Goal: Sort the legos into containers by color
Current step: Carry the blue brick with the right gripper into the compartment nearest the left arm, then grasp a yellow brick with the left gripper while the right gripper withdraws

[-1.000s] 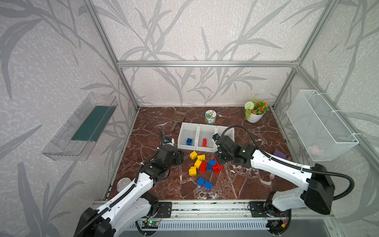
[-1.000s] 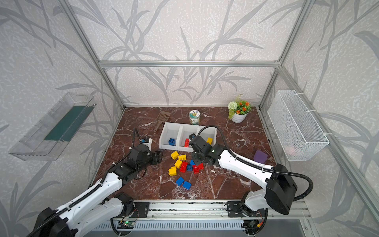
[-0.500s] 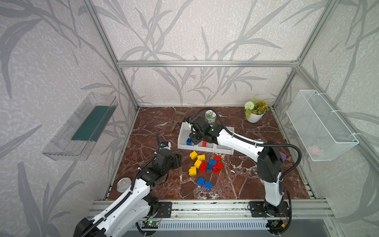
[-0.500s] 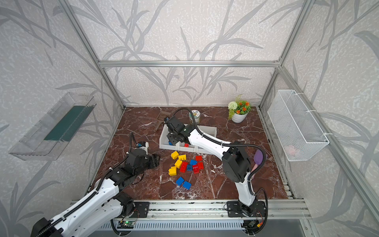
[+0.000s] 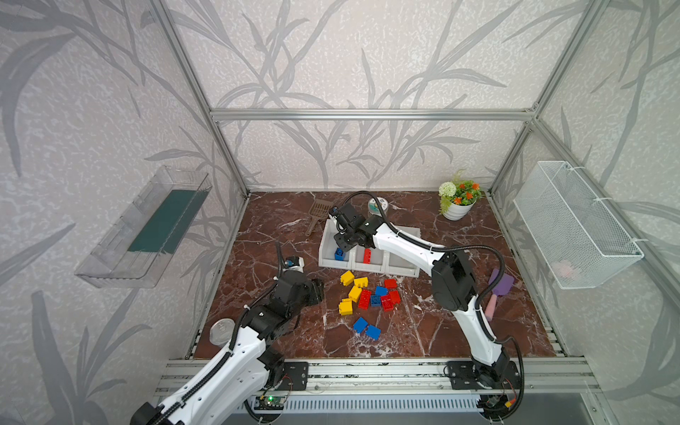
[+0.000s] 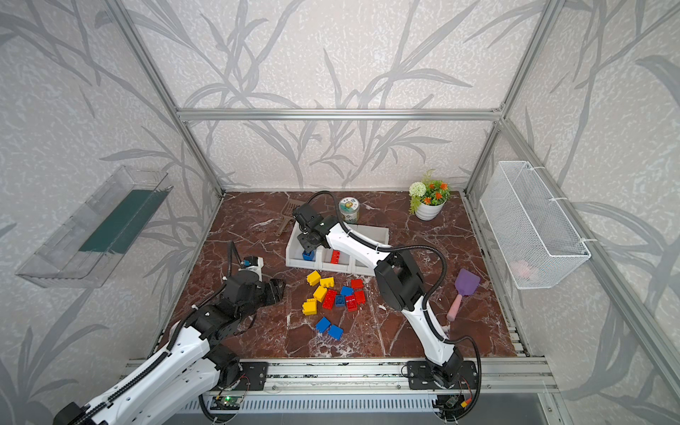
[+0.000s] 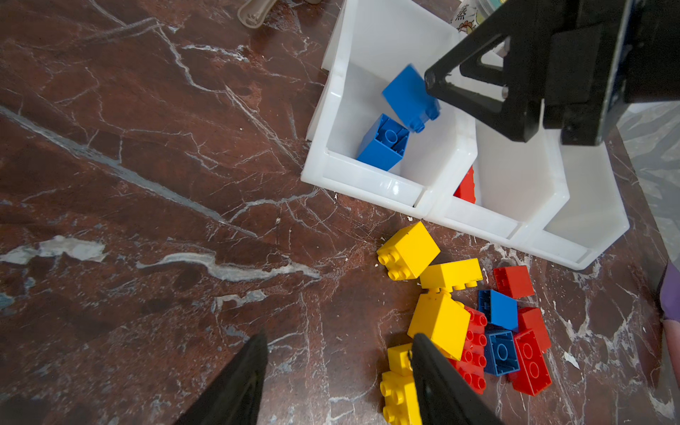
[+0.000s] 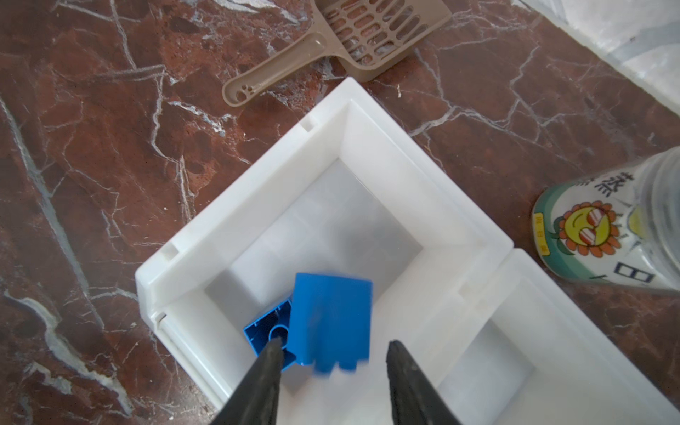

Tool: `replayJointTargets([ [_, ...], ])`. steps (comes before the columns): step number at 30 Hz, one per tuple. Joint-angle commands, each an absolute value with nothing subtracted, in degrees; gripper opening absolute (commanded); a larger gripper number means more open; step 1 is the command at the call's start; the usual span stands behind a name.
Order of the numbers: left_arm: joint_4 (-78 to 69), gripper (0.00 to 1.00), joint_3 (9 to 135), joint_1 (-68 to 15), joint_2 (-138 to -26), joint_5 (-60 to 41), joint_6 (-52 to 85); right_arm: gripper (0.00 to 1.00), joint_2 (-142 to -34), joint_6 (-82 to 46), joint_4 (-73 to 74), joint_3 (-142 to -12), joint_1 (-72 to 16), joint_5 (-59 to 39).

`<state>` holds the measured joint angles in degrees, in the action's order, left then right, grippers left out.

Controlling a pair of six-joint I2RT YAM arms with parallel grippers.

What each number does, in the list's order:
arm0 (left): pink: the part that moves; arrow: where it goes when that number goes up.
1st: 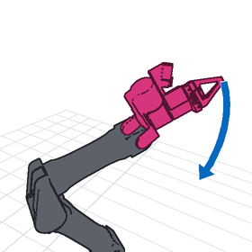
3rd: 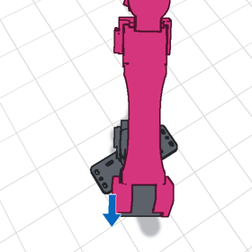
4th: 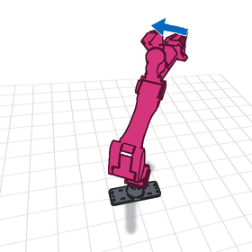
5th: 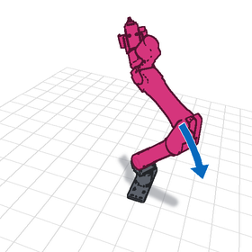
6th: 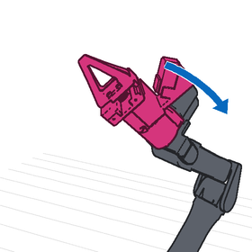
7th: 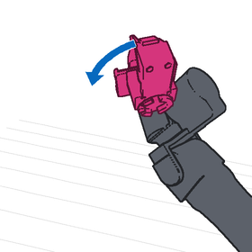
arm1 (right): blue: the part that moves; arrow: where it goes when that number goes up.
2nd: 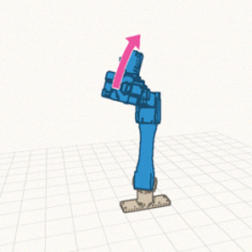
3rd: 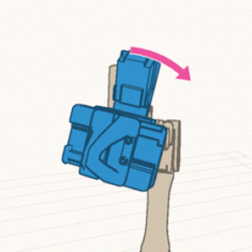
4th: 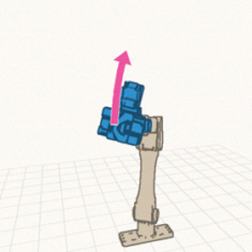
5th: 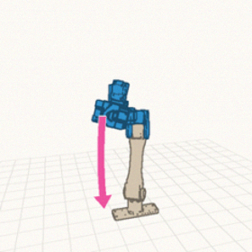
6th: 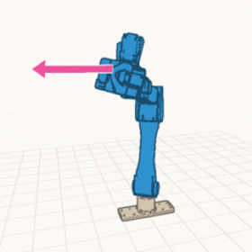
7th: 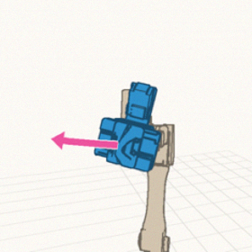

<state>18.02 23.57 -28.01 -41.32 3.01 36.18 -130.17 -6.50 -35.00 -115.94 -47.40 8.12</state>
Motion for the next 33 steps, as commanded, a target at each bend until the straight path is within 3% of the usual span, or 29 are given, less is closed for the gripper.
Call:
replayJointTargets([
  [1, 18.6, 0.65, 22.8, -28.1, -41.0, 3.6, 37.2, 0.55, -129.5, -6.6, -36.7, -117.6, -47.3, 8.7],
  [13, 17.8, 0.65, 22.8, -28.3, -42.4, 1.3, 37.0, 0.57, -120.4, -6.8, -36.7, -111.3, -47.2, 8.6],
  [23, 16.8, 0.64, 25.3, -30.2, -47.3, -0.4, 34.0, 0.58, -92.1, -14.2, -28.5, -75.7, -45.7, 12.7],
  [33, 12.5, 0.64, 31.2, -37.6, -61.2, -1.3, 28.7, 0.58, -71.1, -30.8, -30.8, -48.4, -44.9, 18.0],
])
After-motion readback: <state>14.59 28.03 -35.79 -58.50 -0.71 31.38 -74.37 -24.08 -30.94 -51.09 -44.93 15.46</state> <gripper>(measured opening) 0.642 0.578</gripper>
